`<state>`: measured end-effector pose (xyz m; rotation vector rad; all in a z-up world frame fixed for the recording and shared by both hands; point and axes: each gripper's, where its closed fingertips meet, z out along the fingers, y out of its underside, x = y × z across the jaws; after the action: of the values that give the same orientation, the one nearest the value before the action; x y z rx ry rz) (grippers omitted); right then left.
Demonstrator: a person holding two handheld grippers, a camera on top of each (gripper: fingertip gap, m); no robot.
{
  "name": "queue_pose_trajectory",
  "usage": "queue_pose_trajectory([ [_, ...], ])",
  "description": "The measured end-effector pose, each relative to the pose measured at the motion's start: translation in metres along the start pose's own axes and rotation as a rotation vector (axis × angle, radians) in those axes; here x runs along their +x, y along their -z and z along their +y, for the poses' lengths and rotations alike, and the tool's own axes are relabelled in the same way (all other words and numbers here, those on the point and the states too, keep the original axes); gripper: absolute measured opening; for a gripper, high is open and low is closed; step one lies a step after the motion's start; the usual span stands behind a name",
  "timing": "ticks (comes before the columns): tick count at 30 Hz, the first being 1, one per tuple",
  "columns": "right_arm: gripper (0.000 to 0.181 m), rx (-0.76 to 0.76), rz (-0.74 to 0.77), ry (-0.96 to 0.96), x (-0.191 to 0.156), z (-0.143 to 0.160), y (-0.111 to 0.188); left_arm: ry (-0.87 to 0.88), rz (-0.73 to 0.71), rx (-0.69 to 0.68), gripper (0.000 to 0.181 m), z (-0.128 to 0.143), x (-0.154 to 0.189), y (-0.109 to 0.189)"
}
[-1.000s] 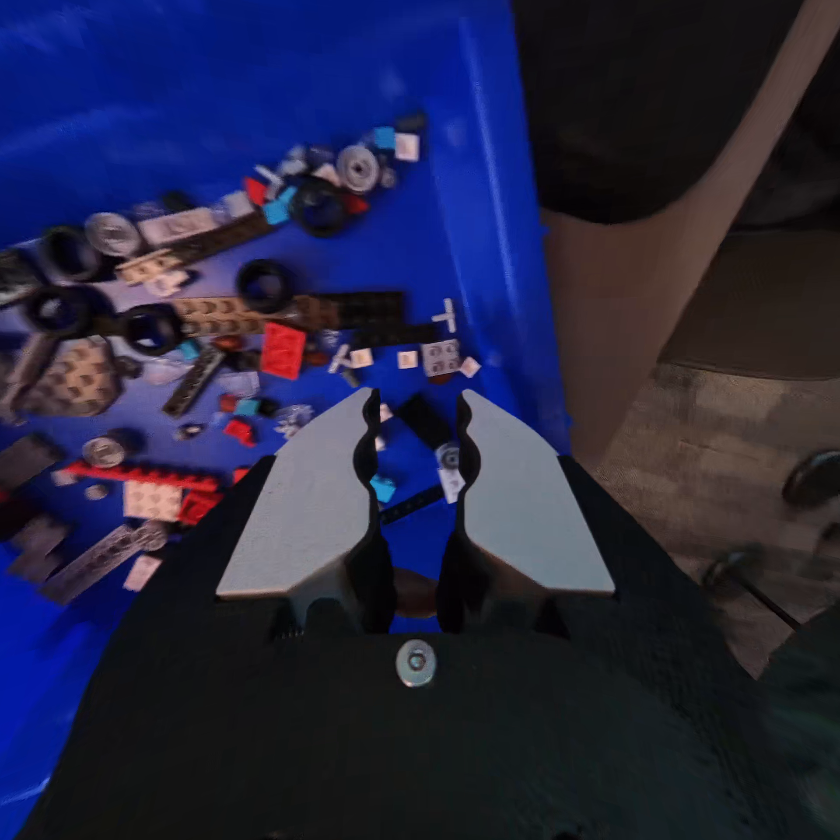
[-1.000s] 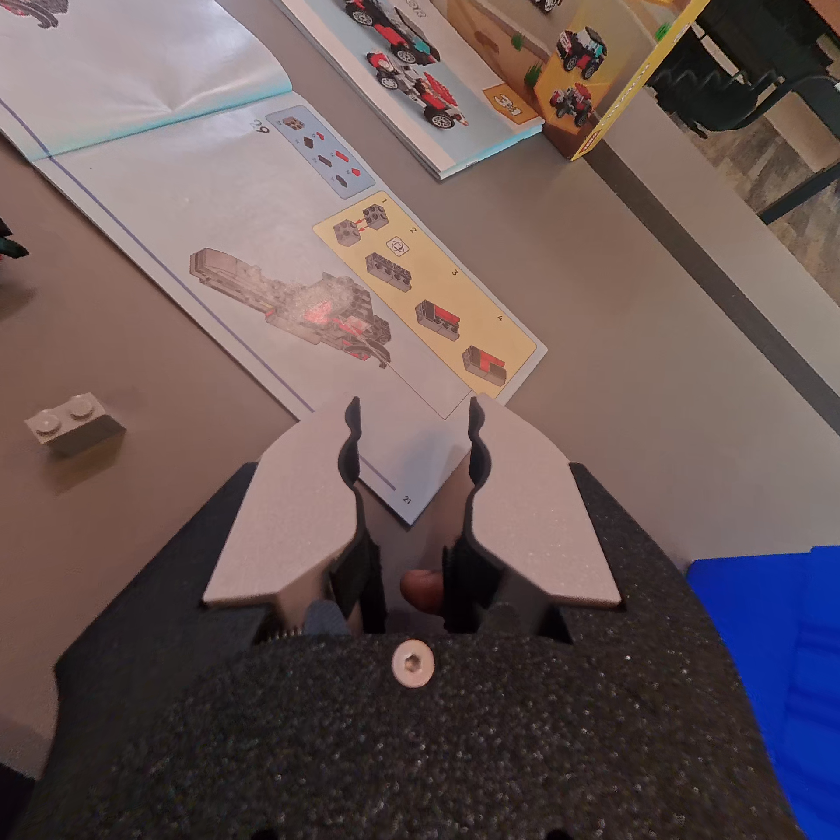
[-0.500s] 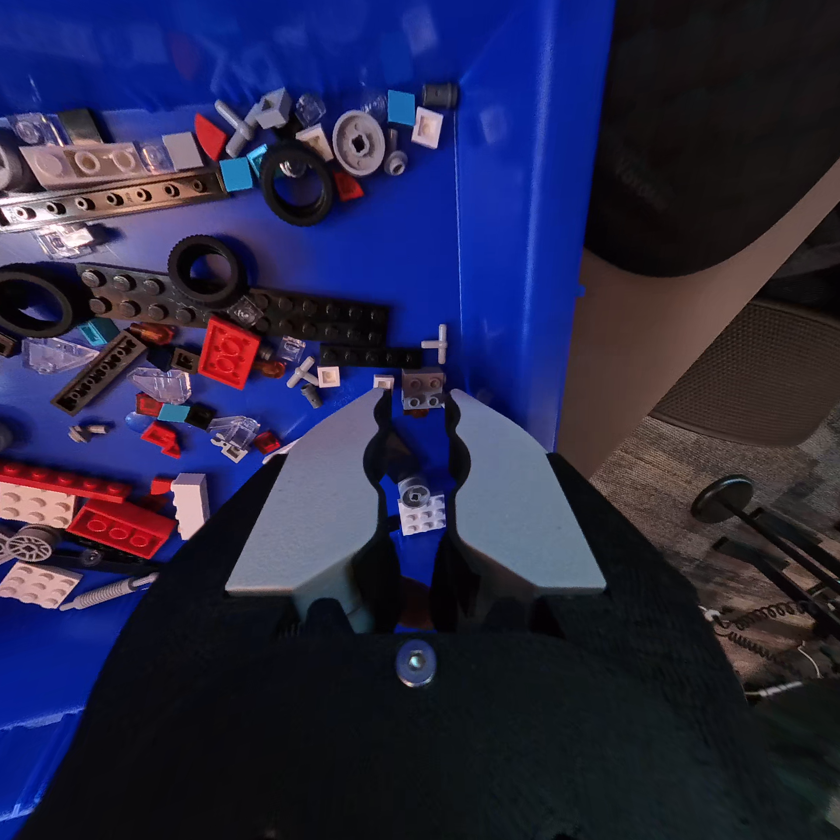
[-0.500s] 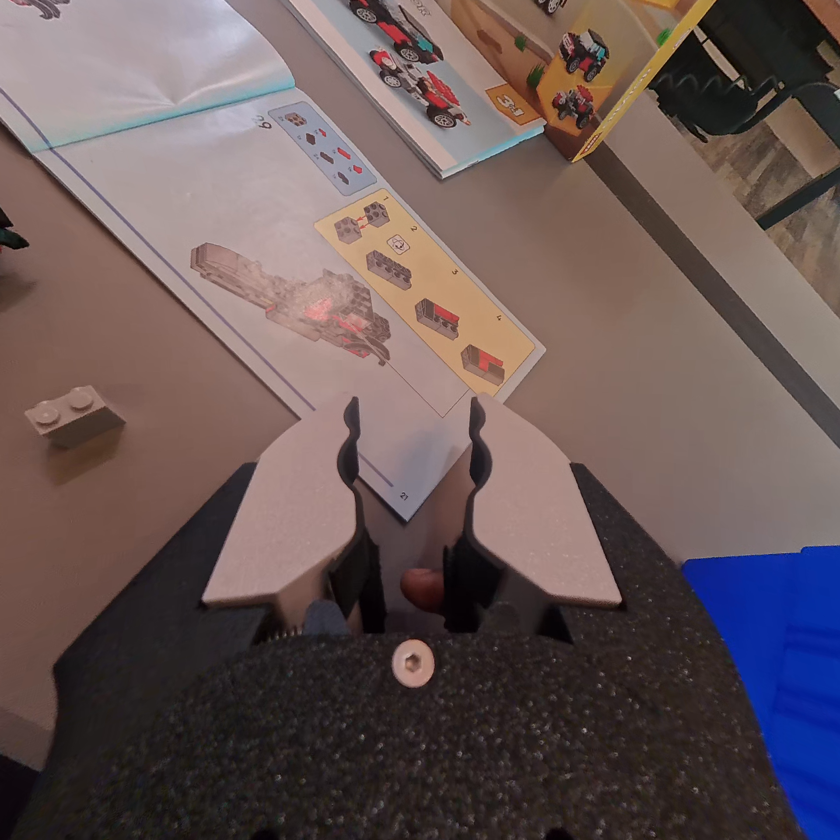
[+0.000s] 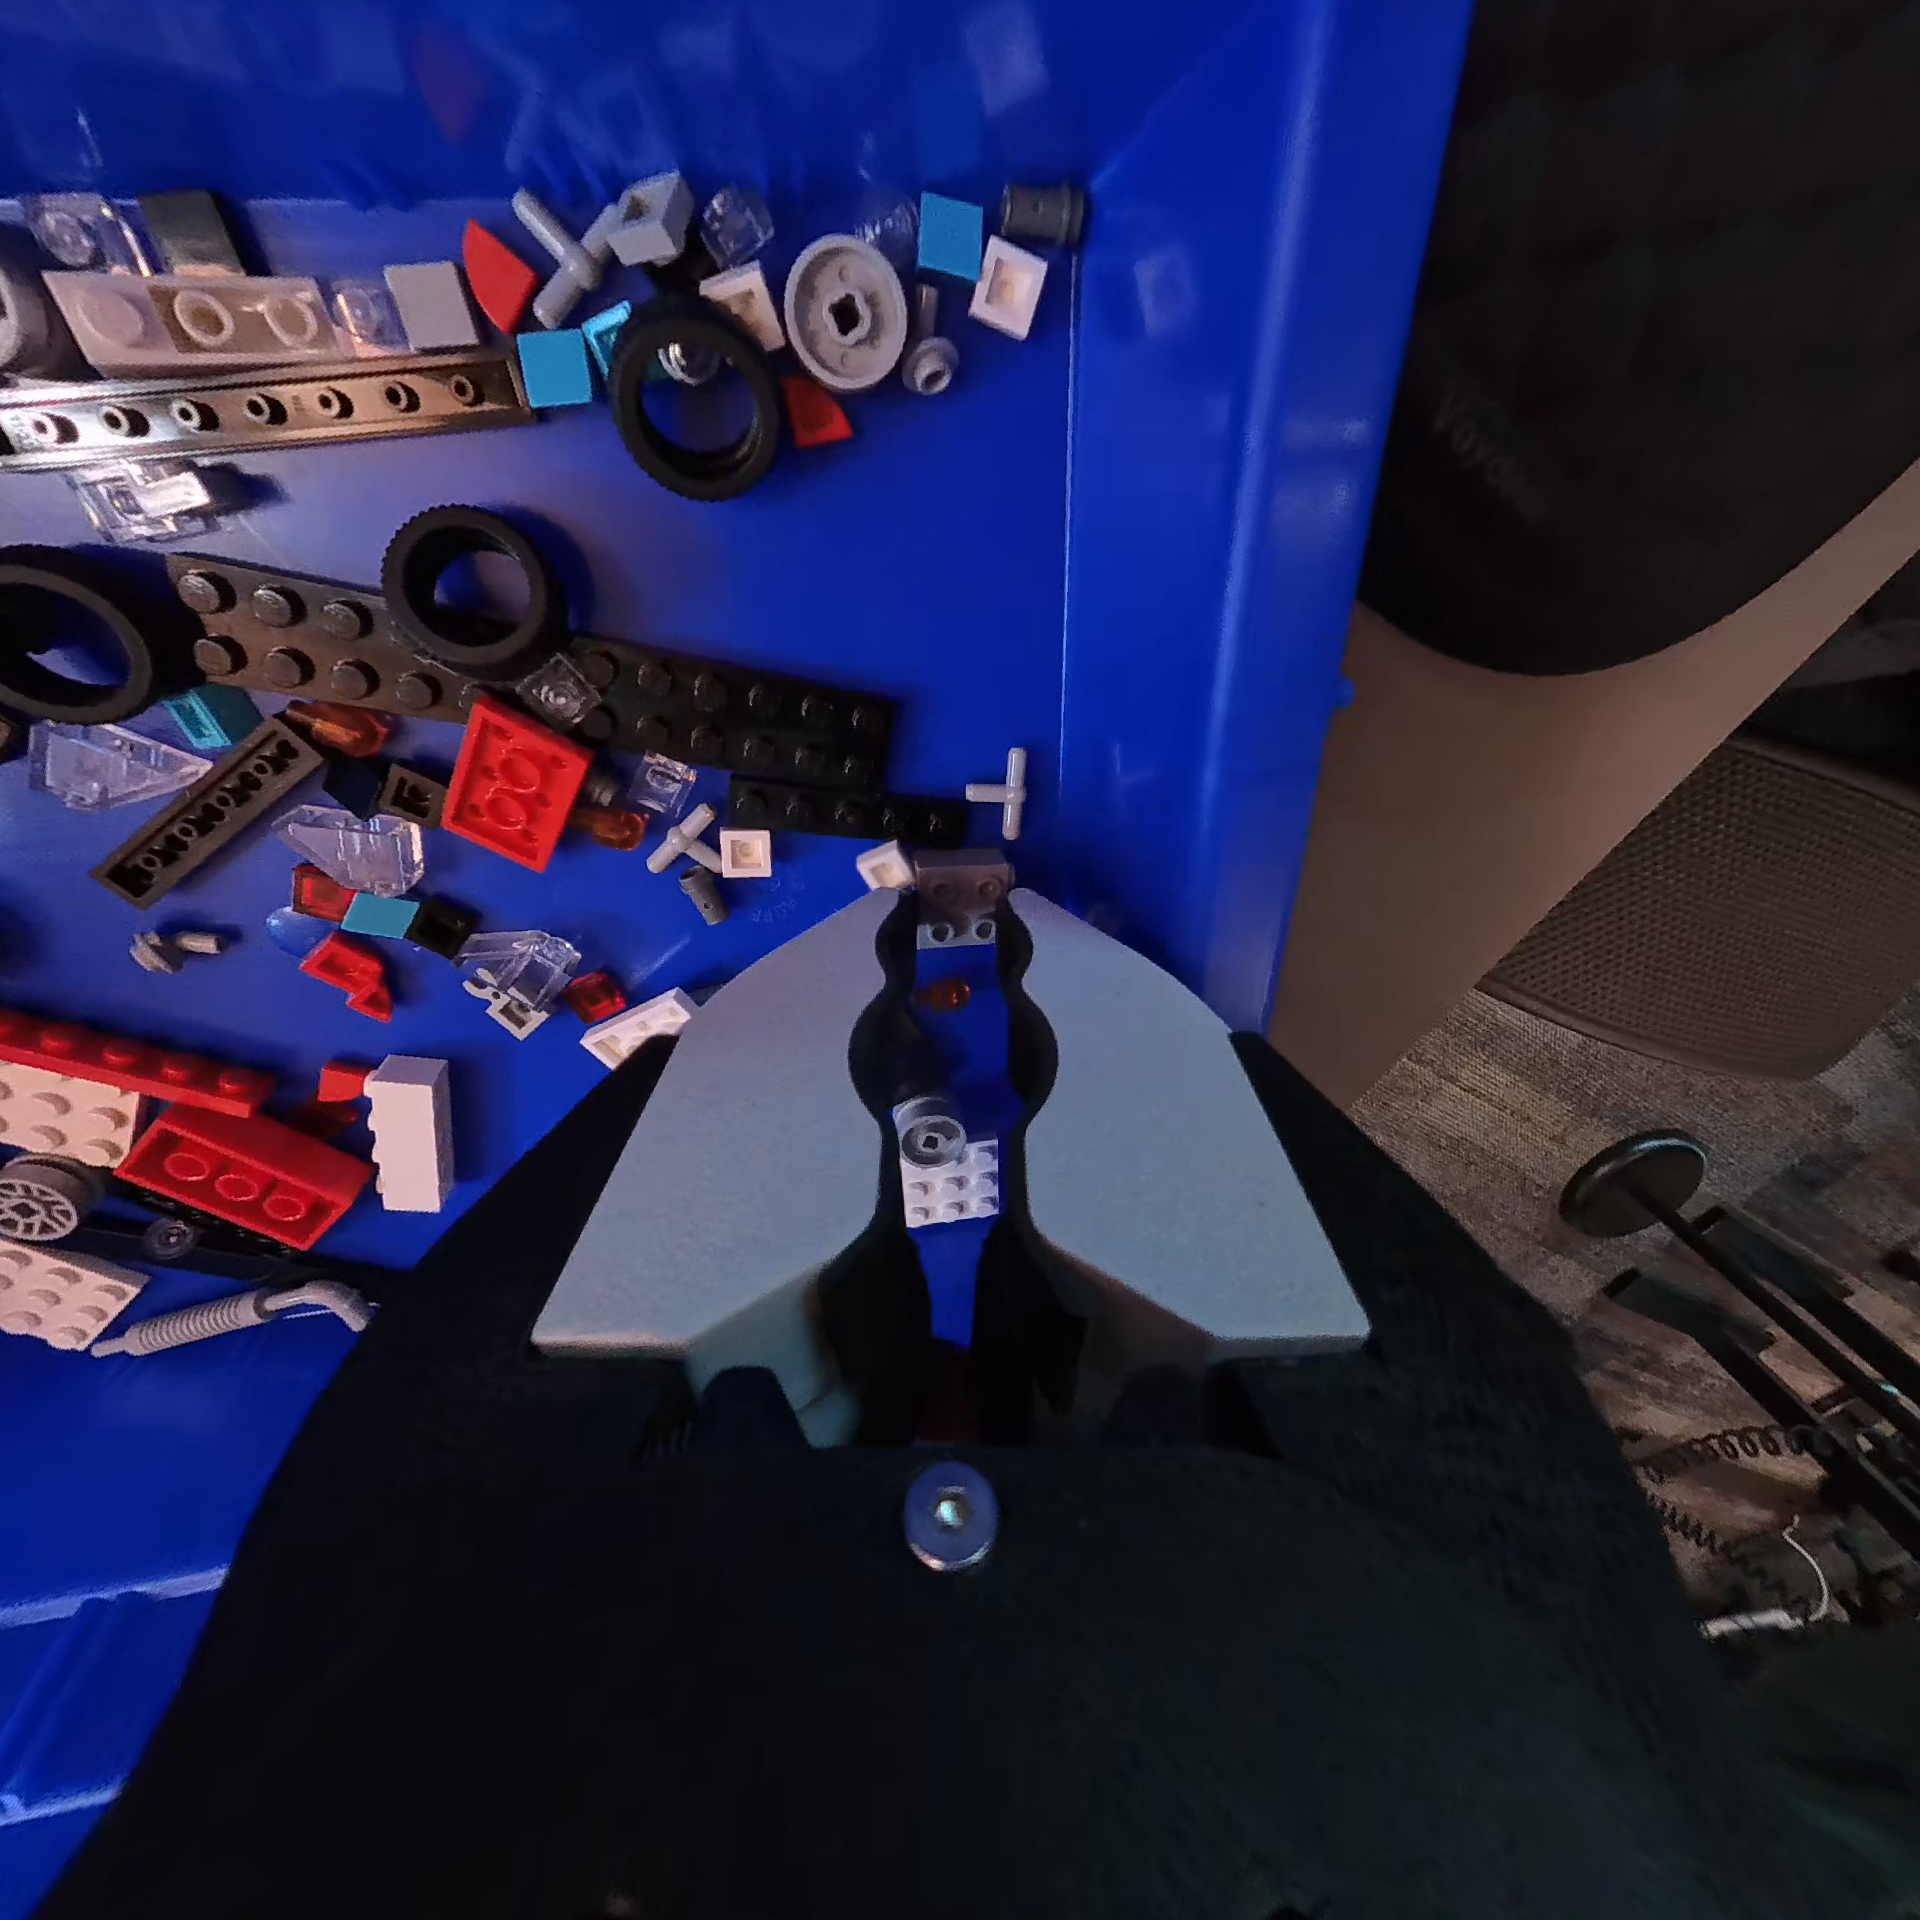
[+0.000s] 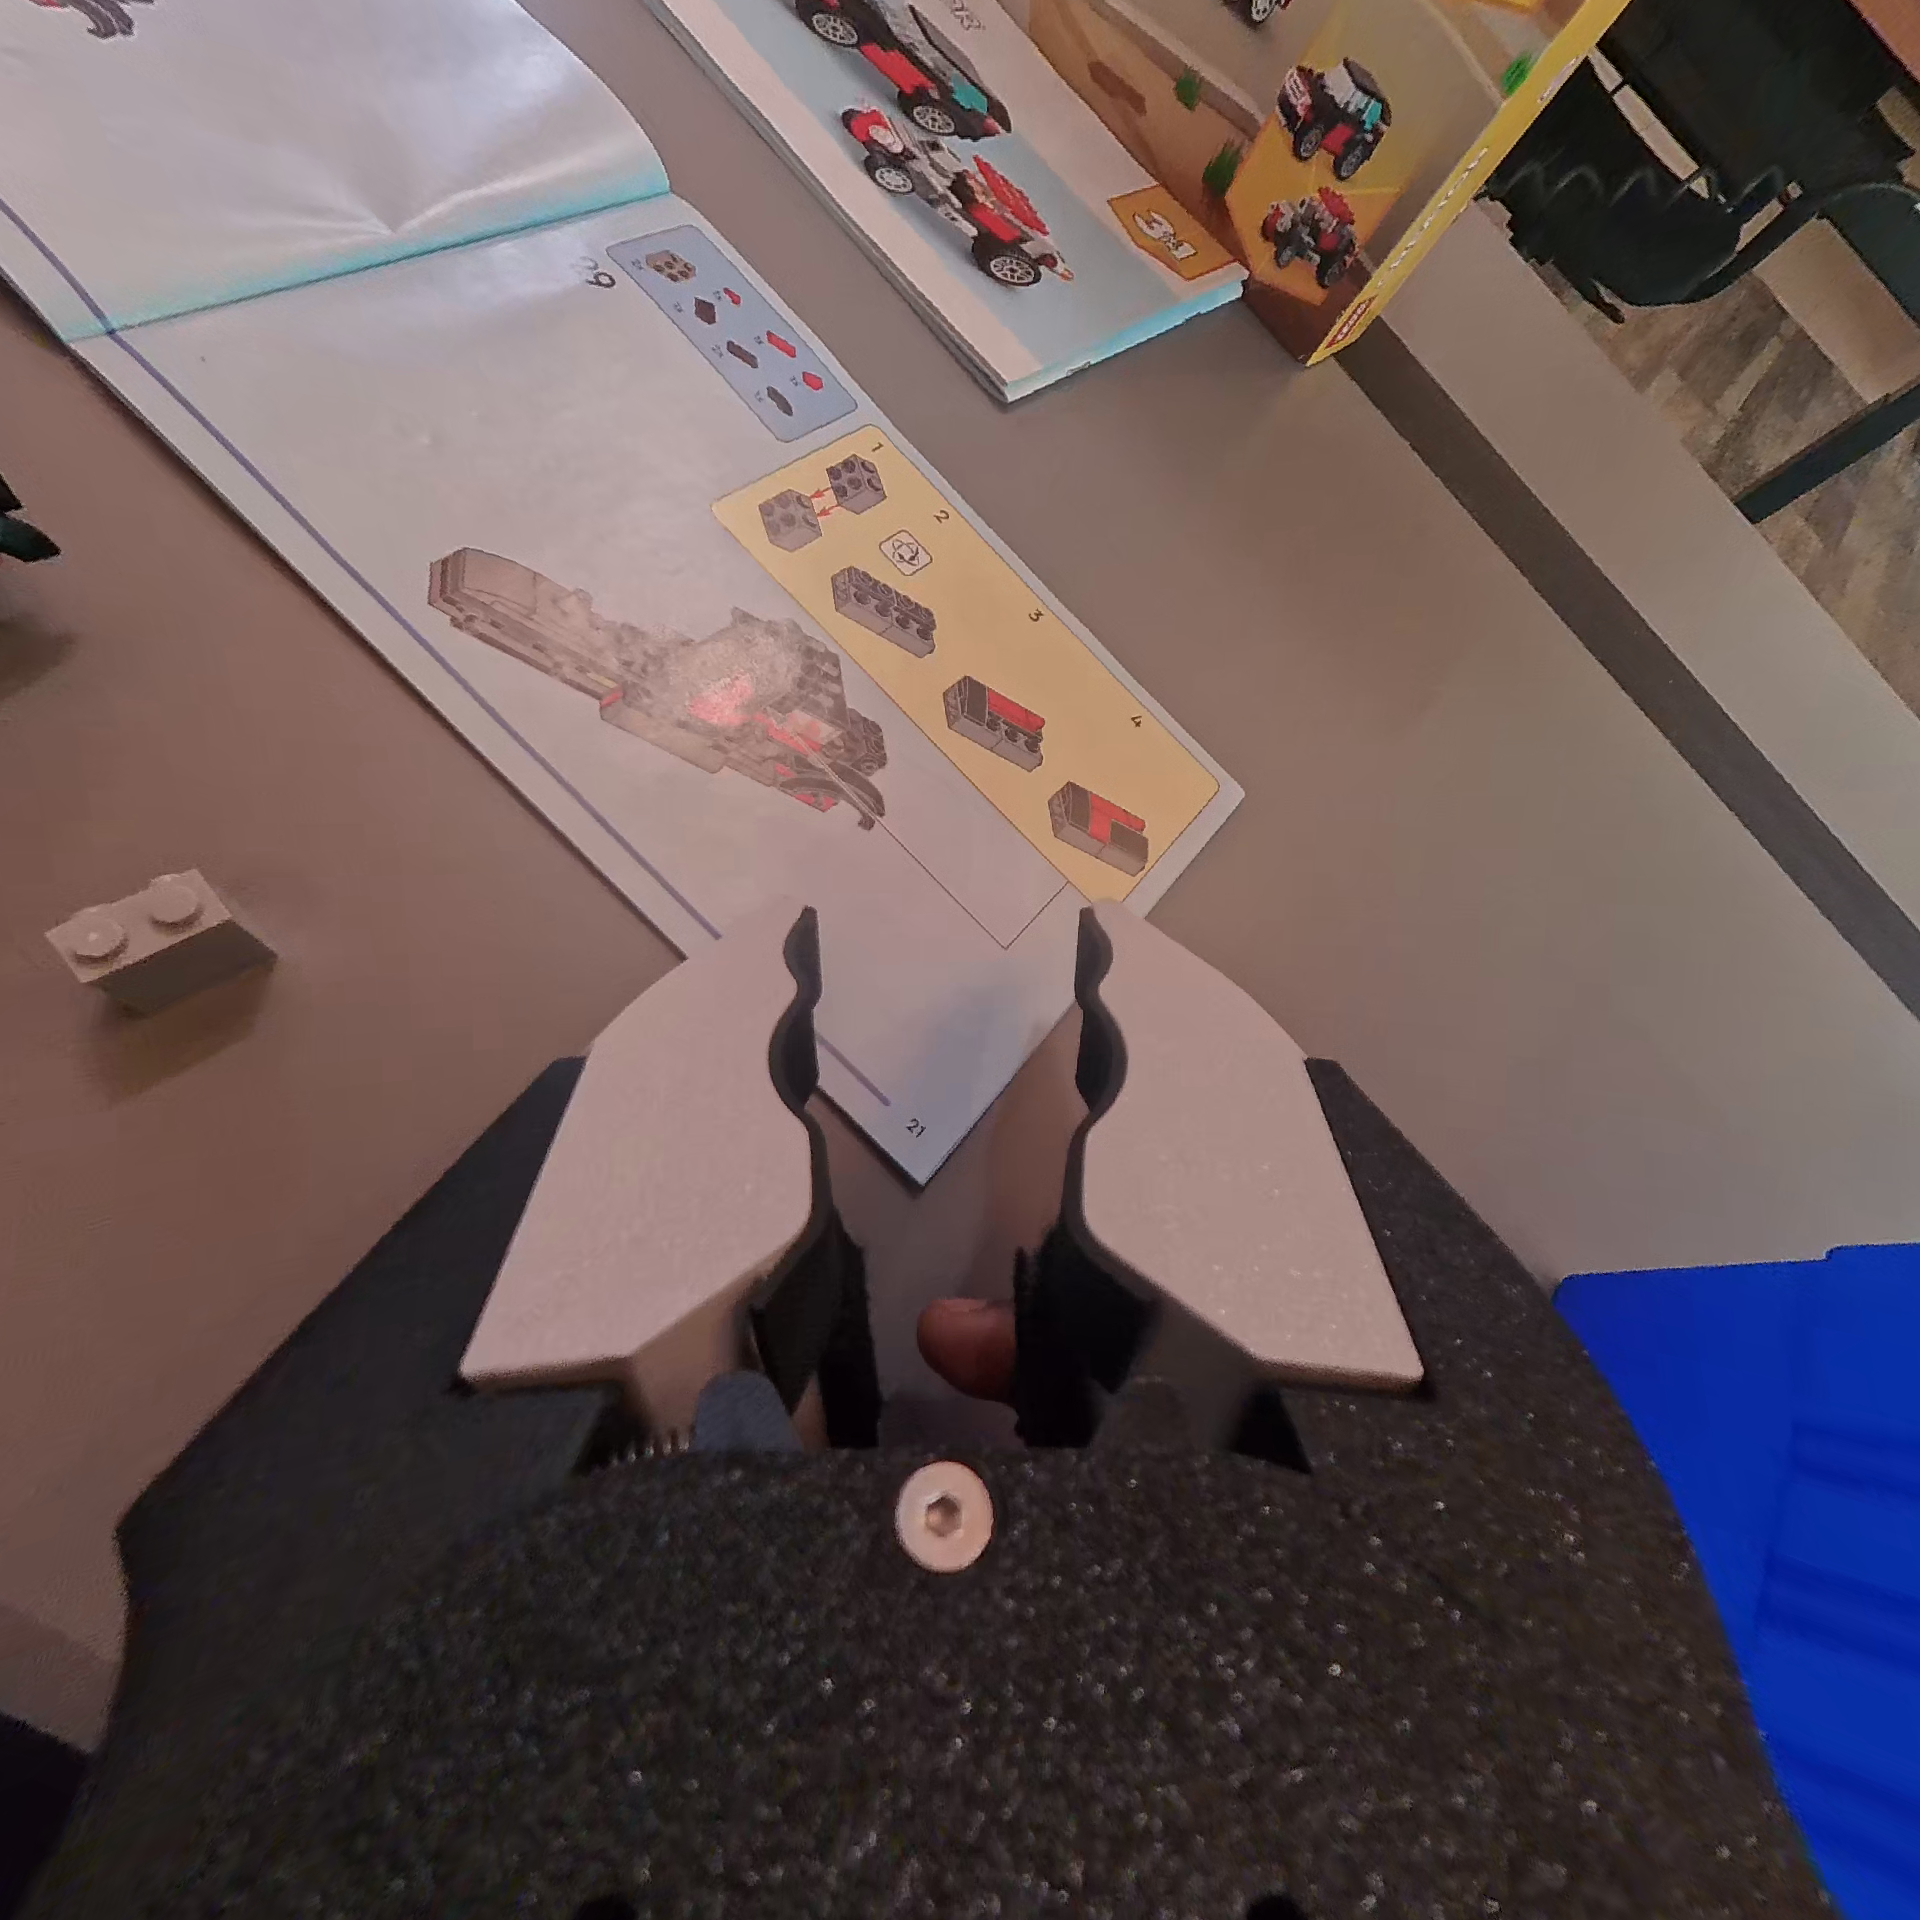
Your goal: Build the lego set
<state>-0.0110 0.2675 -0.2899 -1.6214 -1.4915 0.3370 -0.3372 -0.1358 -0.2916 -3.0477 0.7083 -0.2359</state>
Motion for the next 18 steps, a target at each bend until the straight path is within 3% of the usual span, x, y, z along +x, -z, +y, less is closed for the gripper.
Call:
queue_pose_trajectory([
  [6, 0.048, 0.016, -0.010, 0.005, -0.002, -0.003, 0.002, 0.060, -0.055, 0.094, 0.013, -0.009, -0.002, 0.012],
  [10, 0.048, 0.035, -0.011, 0.014, -0.004, -0.007, 0.005, 0.187, -0.103, 0.255, 0.013, -0.021, -0.013, 0.029],
  [14, 0.048, 0.063, -0.008, 0.017, -0.004, -0.013, 0.009, 0.365, -0.114, 0.593, 0.013, -0.046, -0.025, 0.060],
  [18, 0.048, 0.092, -0.008, 0.028, -0.006, -0.020, 0.013, 0.490, -0.023, 0.992, 0.013, -0.069, -0.024, 0.101],
])
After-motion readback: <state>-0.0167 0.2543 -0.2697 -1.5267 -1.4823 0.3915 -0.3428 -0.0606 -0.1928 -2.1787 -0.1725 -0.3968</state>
